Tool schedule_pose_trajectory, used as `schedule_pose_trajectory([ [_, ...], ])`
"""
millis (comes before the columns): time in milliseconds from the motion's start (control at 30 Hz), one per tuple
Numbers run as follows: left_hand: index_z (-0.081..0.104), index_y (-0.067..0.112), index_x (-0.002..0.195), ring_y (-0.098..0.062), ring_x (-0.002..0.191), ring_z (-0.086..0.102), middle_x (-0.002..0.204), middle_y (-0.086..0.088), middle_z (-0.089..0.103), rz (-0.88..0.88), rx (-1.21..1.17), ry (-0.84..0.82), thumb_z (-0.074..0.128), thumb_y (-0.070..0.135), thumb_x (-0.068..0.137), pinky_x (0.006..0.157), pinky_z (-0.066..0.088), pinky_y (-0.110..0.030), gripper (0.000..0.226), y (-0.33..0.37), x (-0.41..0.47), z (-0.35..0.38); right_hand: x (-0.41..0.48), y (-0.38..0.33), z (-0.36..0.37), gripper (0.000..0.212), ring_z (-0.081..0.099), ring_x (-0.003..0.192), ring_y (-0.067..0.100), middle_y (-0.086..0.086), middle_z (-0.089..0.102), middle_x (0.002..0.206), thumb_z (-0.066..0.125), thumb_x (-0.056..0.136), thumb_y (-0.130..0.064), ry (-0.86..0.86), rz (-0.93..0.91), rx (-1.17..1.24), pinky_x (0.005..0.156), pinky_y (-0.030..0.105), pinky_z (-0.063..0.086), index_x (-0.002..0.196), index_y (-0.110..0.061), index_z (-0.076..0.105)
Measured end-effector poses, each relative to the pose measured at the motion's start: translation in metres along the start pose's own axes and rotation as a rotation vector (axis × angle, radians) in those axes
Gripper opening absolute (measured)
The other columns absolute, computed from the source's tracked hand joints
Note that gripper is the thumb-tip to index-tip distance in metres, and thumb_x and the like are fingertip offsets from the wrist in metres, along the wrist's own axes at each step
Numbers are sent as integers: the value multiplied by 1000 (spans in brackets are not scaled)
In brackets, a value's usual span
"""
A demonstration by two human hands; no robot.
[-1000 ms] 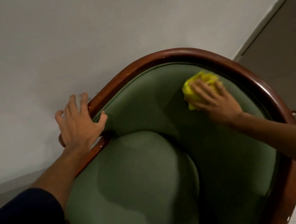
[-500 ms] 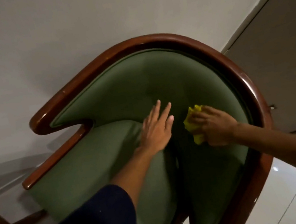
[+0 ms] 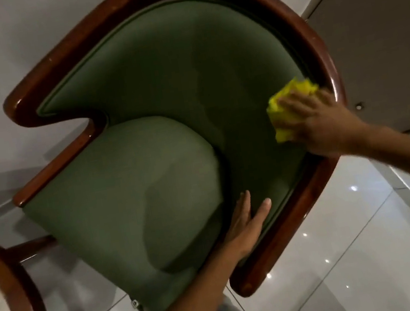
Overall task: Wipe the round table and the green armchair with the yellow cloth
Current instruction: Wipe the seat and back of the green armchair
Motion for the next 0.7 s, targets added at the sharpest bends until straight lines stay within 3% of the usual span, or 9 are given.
schedule_pose_trajectory([
  [133, 11, 34, 158, -17, 155, 10, 168, 7, 7, 43, 105, 8, 28, 65, 97, 125, 12, -40, 71, 10, -9, -5, -51, -53, 18, 49, 36, 142, 33, 8, 44, 152, 59, 88, -36, -50, 13, 32, 108, 57, 29, 137, -32, 54],
  [233, 47, 18, 146, -23, 143, 39, 154, -7, 44, 139, 146, 105, 34, 46, 104, 113, 31, -29, 52, 19, -31, -16, -73, -84, 10, 45, 46, 133, 38, 10, 54, 143, 58, 89, -31, 44, 159, 141, 105, 56, 32, 134, -26, 59],
  [300, 62, 13, 132, -25, 132, 51, 139, -11, 59, 159, 73, 159, 34, 49, 103, 102, 37, -25, 53, 25, -58, -18, -86, -129, 10, 42, 51, 129, 33, 3, 57, 140, 56, 92, -30, 48, 104, 282, 104, 49, 34, 134, -28, 57],
  [367, 62, 24, 134, -21, 130, 54, 138, -3, 61, 101, -101, 107, 31, 66, 96, 109, 39, -31, 64, 28, -83, -12, -92, -157, 6, 32, 51, 130, 19, -8, 57, 140, 48, 100, -34, 11, 165, 662, 106, 40, 37, 131, -36, 55],
  [433, 61, 34, 132, -13, 128, 56, 136, 8, 63, 91, -356, 90, 35, 77, 88, 113, 41, -36, 67, 31, -112, -10, -96, -176, -10, 26, 54, 127, 9, -10, 56, 141, 41, 103, -38, -5, 302, 1324, 107, 32, 42, 125, -43, 54],
  [467, 62, 33, 130, -9, 123, 60, 131, 10, 66, 113, -456, 145, 43, 77, 84, 108, 46, -33, 67, 32, -126, -17, -97, -184, -19, 26, 57, 123, 6, -8, 56, 140, 37, 103, -39, -3, 344, 1621, 101, 28, 47, 124, -43, 53],
  [533, 63, 26, 125, -6, 107, 70, 118, 7, 73, 155, -588, 320, 61, 67, 73, 87, 56, -23, 66, 29, -155, -36, -102, -196, -31, 29, 61, 114, 1, -8, 58, 138, 32, 104, -38, 16, 339, 1924, 90, 20, 52, 123, -40, 54],
  [633, 66, 19, 123, -8, 101, 72, 111, 4, 77, 221, -595, 454, 70, 54, 74, 78, 56, -19, 60, 25, -203, -54, -114, -215, -52, 29, 60, 115, -2, -12, 60, 132, 50, 100, -27, 55, 171, 1921, 87, 18, 52, 126, -40, 54],
  [700, 67, 18, 120, -8, 96, 72, 109, 4, 77, 233, -608, 503, 68, 47, 82, 77, 57, -22, 47, 21, -227, -57, -119, -223, -61, 48, 62, 113, 4, -8, 63, 125, 68, 90, -14, 44, 110, 1839, 81, 18, 54, 132, -33, 52],
])
Point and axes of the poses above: each hand's wrist, its own x-axis towards the middle knuckle, its own z-axis out of the palm, y = z × x, the point moved 5 cm from there along x, towards the middle knuckle
